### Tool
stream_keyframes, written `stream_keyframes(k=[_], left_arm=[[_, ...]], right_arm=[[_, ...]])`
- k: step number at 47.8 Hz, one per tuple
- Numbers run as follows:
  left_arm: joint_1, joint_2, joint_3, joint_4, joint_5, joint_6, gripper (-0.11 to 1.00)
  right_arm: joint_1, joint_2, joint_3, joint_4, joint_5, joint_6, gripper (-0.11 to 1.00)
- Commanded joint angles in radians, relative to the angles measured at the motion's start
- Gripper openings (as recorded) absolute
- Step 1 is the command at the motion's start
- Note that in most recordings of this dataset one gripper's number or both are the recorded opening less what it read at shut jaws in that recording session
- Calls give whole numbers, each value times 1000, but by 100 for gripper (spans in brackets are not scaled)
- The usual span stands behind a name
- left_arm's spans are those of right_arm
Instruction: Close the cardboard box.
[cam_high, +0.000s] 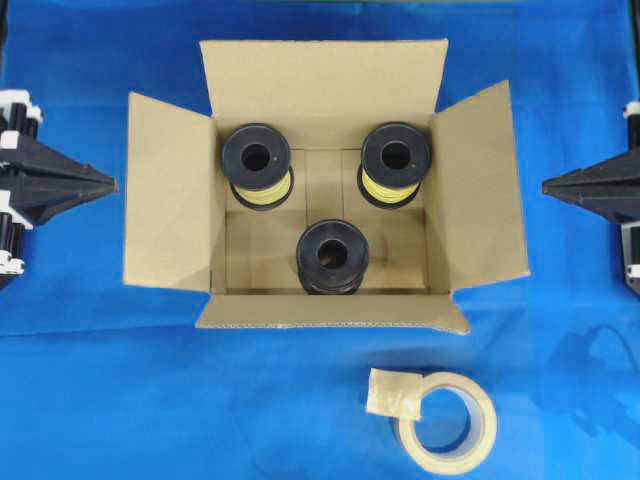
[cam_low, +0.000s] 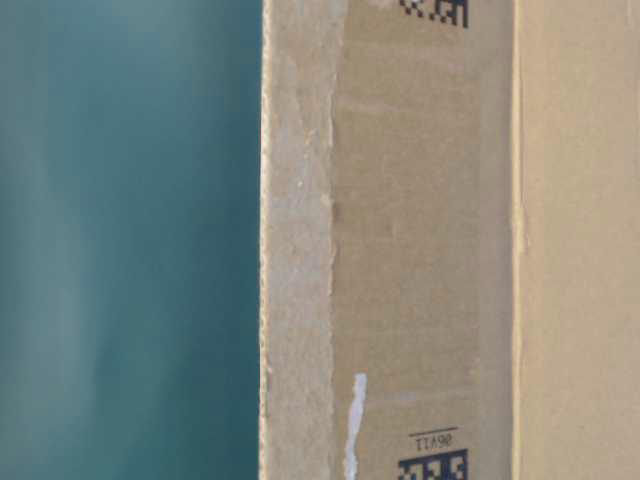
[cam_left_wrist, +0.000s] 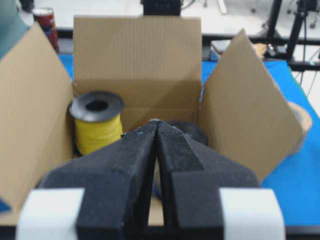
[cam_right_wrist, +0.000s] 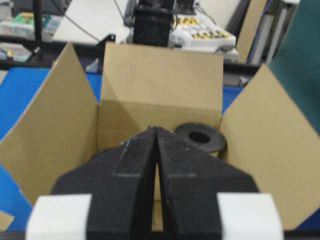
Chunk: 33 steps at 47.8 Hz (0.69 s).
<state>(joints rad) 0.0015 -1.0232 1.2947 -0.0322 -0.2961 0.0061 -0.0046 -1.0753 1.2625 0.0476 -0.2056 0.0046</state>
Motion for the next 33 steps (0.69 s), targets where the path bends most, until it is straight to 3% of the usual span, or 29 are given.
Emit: stream_keyframes(k=[1,7,17,25,33], left_arm=[[2,0,29,-5,-31,-6,0],[2,8,110,-6,-120,-17,0],[2,34,239,-11,-272,-51,0],[2,87,270,-11,-301,-75,0],[2,133,282,-11,-347,-75,0]], right_arm=[[-5,-3,15,11,-6,2,0],[-6,12,64,23,-35,2,0],[-6,81,178,60,-199,2,0],[-6,186,252,109,-353,2,0],[-6,301,276,123,-463,2,0]])
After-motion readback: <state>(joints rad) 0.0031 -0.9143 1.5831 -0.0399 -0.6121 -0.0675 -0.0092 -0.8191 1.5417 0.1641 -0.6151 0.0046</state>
